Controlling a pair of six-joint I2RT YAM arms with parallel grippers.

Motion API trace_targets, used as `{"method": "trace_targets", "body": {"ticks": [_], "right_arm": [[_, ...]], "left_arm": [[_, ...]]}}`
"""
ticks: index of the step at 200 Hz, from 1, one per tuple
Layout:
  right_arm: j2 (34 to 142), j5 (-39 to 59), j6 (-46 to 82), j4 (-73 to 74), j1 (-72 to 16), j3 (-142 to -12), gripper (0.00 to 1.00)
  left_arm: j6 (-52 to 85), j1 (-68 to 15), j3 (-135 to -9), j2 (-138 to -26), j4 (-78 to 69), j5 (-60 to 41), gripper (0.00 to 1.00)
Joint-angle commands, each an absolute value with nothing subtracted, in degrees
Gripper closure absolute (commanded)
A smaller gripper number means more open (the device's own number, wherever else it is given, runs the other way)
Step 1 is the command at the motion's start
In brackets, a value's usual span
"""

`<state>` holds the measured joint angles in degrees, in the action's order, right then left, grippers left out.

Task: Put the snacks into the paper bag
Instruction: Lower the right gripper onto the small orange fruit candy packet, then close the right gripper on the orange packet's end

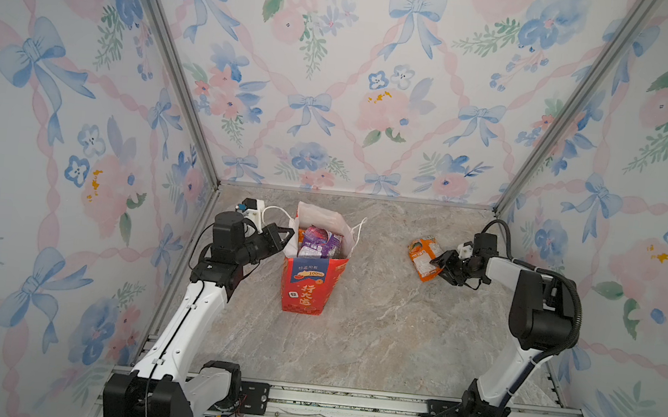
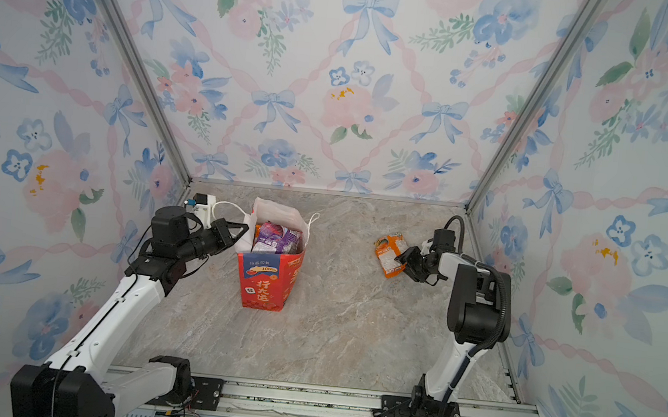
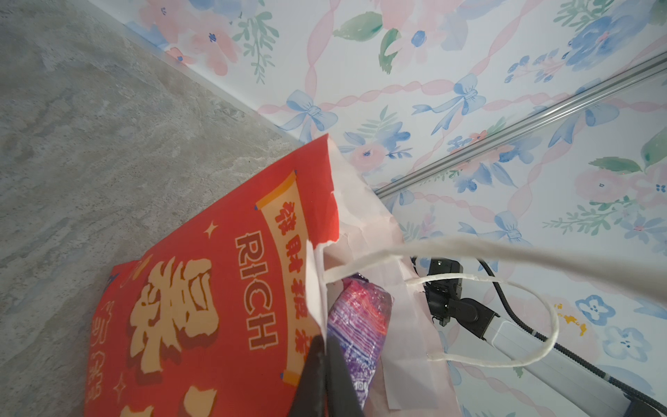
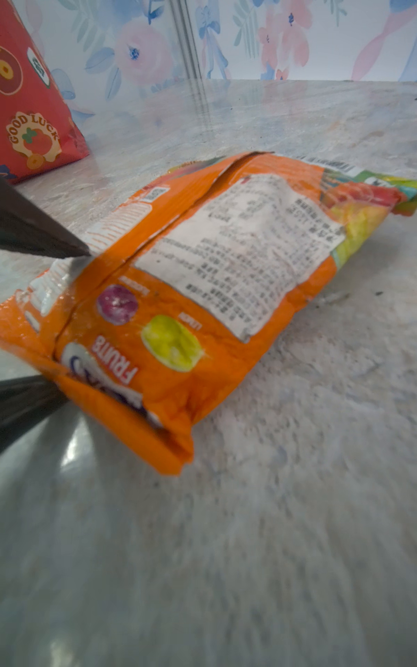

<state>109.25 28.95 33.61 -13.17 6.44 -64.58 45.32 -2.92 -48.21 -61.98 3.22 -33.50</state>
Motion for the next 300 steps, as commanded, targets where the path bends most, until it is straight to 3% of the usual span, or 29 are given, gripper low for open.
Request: {"method": "trace_targets", "body": {"ticks": [1,167,227,300], "right_arm": [[111.88,28.37,33.31,-14.80,5.51,-63.16,0.54],[111.51,28.32,32.00,-15.69,5.26,-63.90,1.00],[110.59,32.37,29.35,-13.56,5.27,-63.44,1.00],[109.29,47.51,27.83,0.31,5.58,-59.40,1.00]], "left_arm": [[45.88,-3.08,-48.42,-60.79,2.28,-34.78,1.00],[45.79,-3.12,-47.83,-60.71,2.28,-34.52,1.00],[45.70,-3.08,-47.72,-60.59,2.22,-34.50,1.00],[45.80,-3.08,-47.63,-60.66,2.24,-34.37,1.00]]}}
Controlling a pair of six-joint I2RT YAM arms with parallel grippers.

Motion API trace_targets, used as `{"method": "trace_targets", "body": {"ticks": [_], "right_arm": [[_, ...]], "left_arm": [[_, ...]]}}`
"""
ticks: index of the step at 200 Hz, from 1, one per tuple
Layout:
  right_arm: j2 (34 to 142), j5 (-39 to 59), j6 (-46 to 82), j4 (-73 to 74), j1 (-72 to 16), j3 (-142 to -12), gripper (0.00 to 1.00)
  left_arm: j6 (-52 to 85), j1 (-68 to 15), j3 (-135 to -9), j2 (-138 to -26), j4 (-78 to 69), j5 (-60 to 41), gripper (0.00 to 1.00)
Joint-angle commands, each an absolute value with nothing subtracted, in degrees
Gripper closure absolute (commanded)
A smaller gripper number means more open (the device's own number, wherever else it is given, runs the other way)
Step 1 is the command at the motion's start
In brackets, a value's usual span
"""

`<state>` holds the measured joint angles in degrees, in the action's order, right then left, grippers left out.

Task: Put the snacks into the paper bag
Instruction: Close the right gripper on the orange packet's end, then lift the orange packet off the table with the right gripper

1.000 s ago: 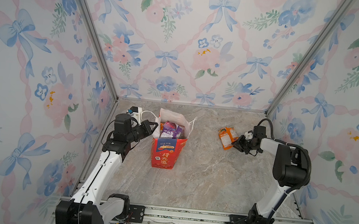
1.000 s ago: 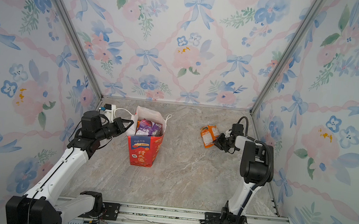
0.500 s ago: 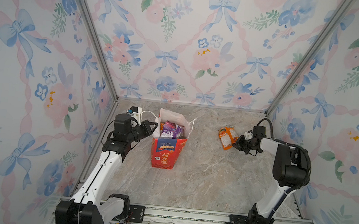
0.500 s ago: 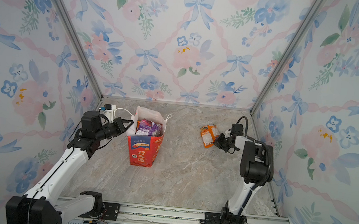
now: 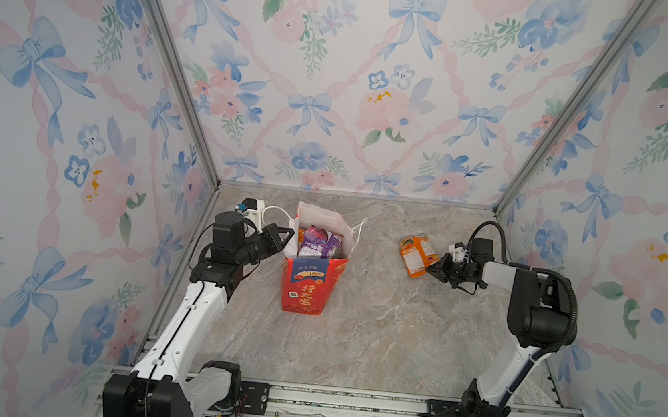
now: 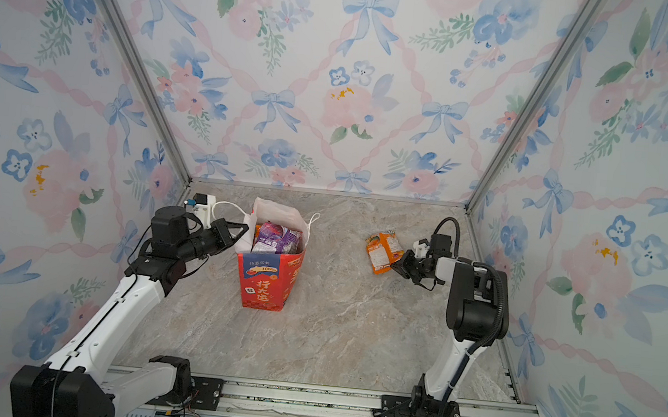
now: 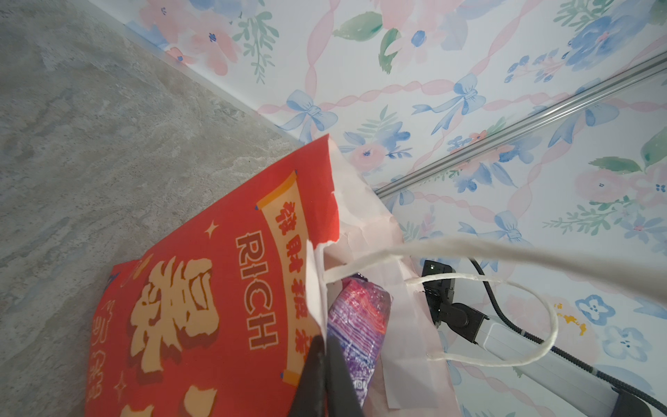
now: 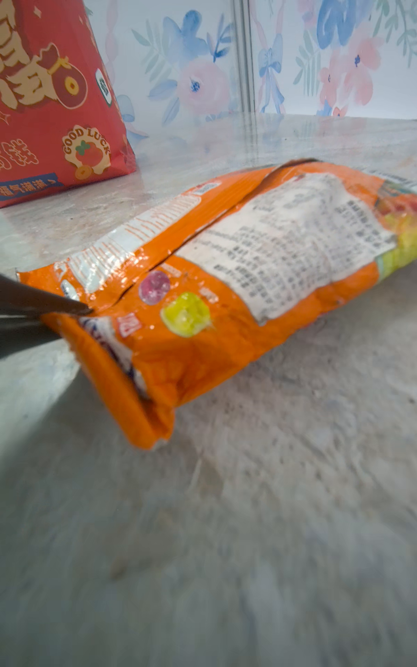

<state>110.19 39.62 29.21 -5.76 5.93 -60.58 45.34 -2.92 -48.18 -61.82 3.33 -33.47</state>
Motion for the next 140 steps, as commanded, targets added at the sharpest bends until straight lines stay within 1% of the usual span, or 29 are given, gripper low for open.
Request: {"method": "trace_targets", "body": {"ticks": [1,53,69,76,89,100,113,120,140], "right_arm": [[109.27,47.66,27.85,0.51,5.56,-59.36,1.00],[109.04,57.44,31.54,13.01,6.30,-56.63,1.00],[109.40,60.25,35.29,20.80,6.74,-54.84,1.00],[109.68,61.51,39.37,25.46,6.98,-53.79,1.00],[110.91,63.85,47.59,38.85,7.69,-51.46,1.00],[113.44,65.15,58.36,54.86,8.53,-49.54,1.00],[119.28,66.06,75.79,79.55,9.62,-49.25,1.00],[121.27,66.41,79.06,80.54,9.82,-50.44,1.00],[123.04,66.41,78.68,80.60,9.28,-51.11,1.00]], "left_arm": [[45.80,-3.08,-47.63,-60.70,2.22,-34.37,1.00],[45.88,-3.08,-47.55,-60.82,2.30,-34.26,1.00],[45.88,-3.08,-47.55,-60.91,2.22,-34.28,1.00],[45.88,-3.07,-47.55,-60.96,2.25,-34.28,1.00],[45.90,-3.07,-47.55,-60.87,2.21,-34.28,1.00],[45.88,-3.08,-47.55,-60.97,2.26,-34.28,1.00],[45.88,-3.08,-47.48,-60.99,2.25,-34.28,1.00],[45.88,-3.08,-47.46,-60.93,2.27,-34.26,1.00],[45.88,-3.08,-47.39,-60.99,2.21,-34.27,1.00]]}}
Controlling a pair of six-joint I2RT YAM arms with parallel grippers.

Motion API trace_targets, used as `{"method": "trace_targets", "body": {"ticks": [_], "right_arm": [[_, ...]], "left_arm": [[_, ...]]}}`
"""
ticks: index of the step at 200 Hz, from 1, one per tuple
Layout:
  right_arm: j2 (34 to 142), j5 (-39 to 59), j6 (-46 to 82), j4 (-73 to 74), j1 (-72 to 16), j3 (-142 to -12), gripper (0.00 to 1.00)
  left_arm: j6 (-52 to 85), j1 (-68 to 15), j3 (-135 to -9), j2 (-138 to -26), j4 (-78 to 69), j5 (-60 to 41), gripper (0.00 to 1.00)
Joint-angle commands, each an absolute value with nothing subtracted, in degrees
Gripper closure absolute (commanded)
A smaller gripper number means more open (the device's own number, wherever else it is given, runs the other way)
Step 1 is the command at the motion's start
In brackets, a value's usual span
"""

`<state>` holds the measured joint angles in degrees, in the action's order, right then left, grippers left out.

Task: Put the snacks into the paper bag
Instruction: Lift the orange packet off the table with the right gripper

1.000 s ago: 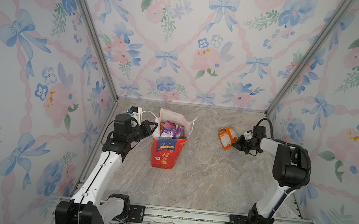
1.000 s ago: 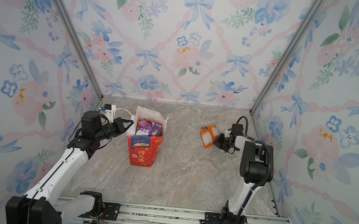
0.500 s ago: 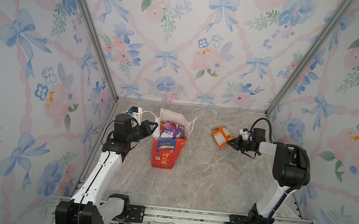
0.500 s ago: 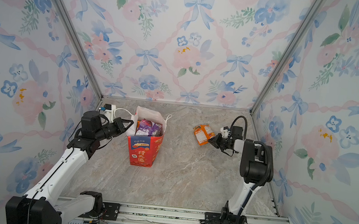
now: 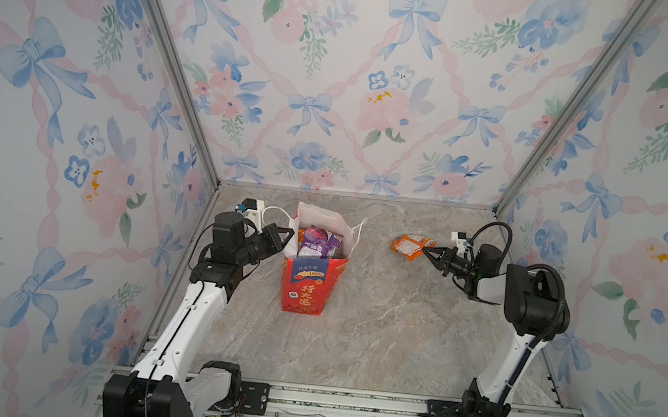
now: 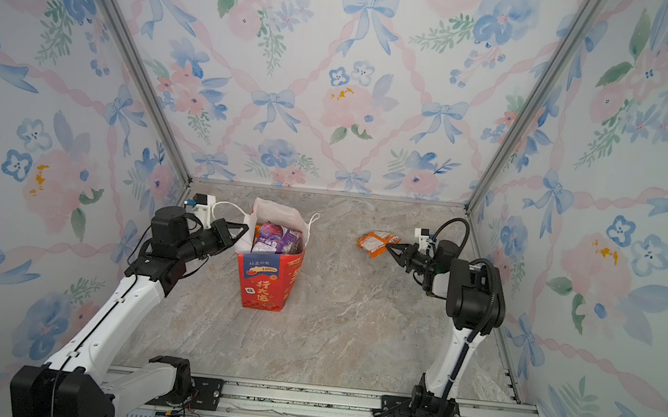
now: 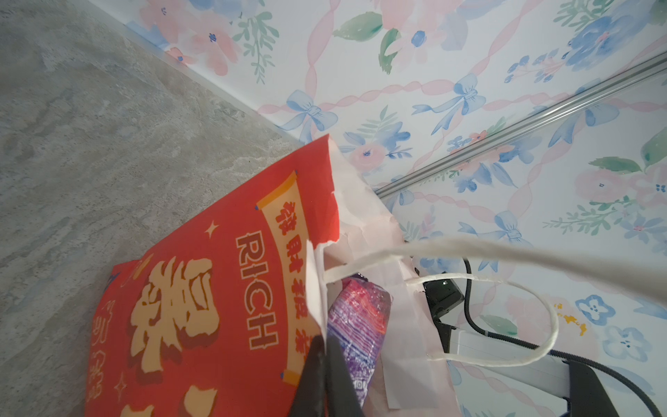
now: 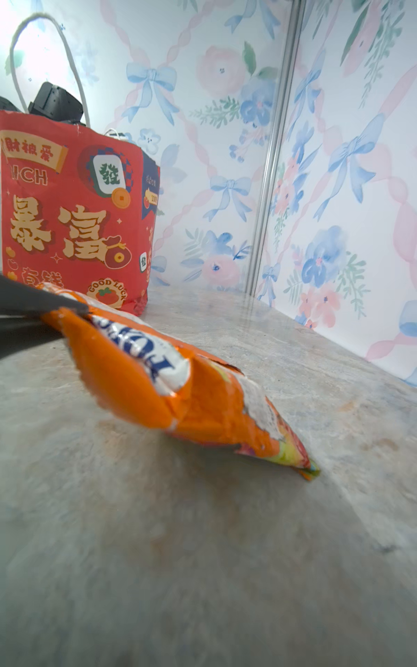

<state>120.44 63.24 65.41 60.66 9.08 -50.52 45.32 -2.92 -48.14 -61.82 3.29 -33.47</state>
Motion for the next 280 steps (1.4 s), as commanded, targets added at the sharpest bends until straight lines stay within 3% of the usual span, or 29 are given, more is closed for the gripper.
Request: {"method": "trace_targets", "body": {"ticks": [1,132,247,280], "right_arm": [[123.04,66.47,78.67,80.64,9.25,-51.18,1.00],[107.58,71.03,88.66,80.60,2.13,-59.96,1.00],[97.06,70.34,101.95,80.43,-8.99,-78.47,1.00],[95.10,69.91,100.26,75.12,-13.37,-82.45,1.00]], "left_arm": [[45.88,-3.08,-47.38,-60.90,2.29,-34.28,1.00],[45.62,-3.04,-47.47,-60.65,3.04,-33.57,1.00],[45.37,-3.00,-47.64,-61.16,3.02,-33.71,1.00],[45.35,-2.99,-47.55,-61.16,3.00,-33.79,1.00]]}}
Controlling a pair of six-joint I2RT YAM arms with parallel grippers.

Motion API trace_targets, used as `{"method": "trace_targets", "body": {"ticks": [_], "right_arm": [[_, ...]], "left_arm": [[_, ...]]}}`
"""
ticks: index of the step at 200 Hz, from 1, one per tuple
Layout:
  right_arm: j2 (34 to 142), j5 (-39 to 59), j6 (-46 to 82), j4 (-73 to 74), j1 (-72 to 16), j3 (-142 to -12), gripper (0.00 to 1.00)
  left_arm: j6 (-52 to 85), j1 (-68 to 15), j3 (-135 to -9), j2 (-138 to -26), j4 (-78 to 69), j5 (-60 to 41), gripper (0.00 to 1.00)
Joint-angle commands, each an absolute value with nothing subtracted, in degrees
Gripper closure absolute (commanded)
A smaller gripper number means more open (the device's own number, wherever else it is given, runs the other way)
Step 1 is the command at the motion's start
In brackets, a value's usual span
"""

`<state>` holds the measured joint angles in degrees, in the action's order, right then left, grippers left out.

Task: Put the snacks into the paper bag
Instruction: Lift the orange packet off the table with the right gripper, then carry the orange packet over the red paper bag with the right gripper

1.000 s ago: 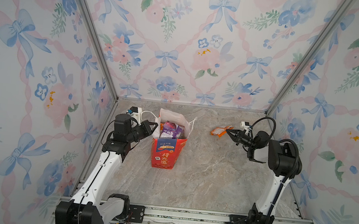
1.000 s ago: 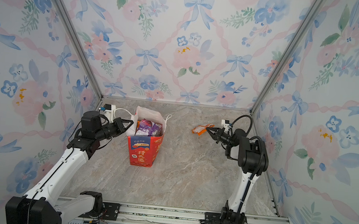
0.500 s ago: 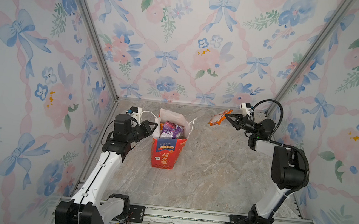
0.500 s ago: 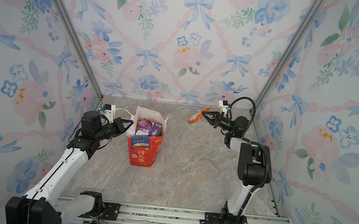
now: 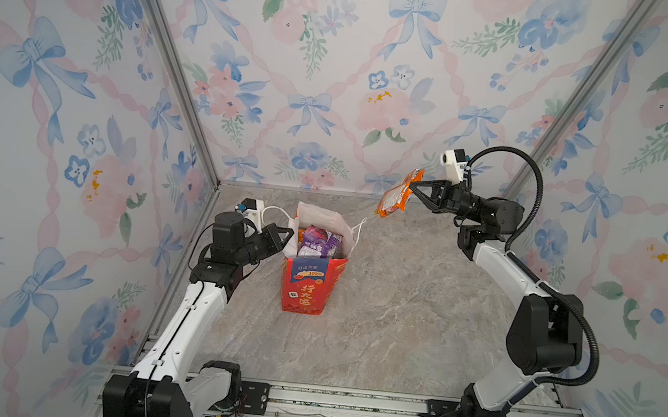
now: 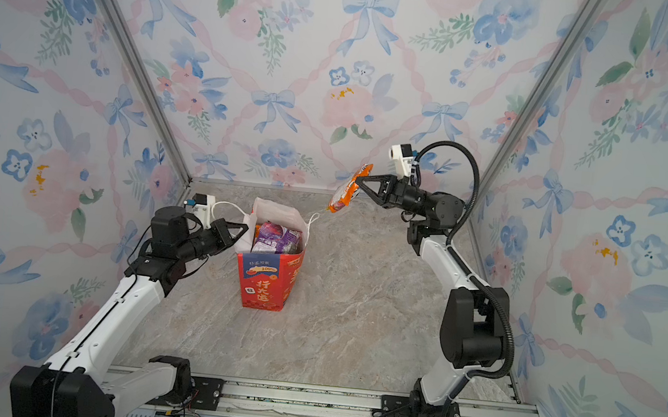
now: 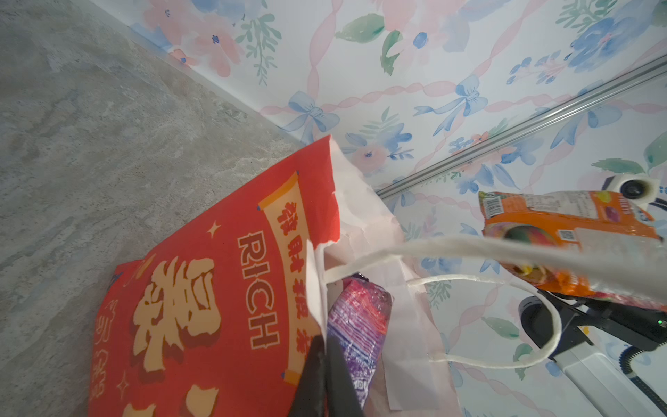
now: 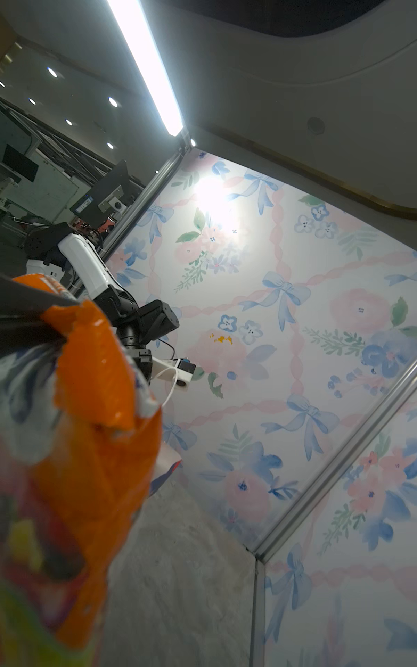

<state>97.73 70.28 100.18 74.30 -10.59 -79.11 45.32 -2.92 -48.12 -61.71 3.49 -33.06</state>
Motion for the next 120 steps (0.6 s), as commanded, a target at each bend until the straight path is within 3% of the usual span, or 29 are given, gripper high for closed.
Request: {"method": "trace_targets", "body": {"ticks": [1,47,93,120], "right_arm": [[95.10,69.89,100.01,74.69,-13.54,-82.53,1.00],[88.17,70.37,79.32,47.28,-21.98,-85.44,1.00],[86.00,64.51,44.17,1.26,-31.56,-94.55,1.00],[88.06,62.87,42.76,-0.99,-34.21,-95.95,1.00]], "left_arm": [[45.35,-2.99,-47.55,-61.12,3.04,-33.82,1.00],[45.32,-2.99,-47.55,-60.60,3.03,-34.17,1.00],[45.13,-2.98,-47.32,-60.39,3.02,-34.54,1.00],[45.00,-3.00,-47.14,-60.14,3.02,-34.80,1.00]]}}
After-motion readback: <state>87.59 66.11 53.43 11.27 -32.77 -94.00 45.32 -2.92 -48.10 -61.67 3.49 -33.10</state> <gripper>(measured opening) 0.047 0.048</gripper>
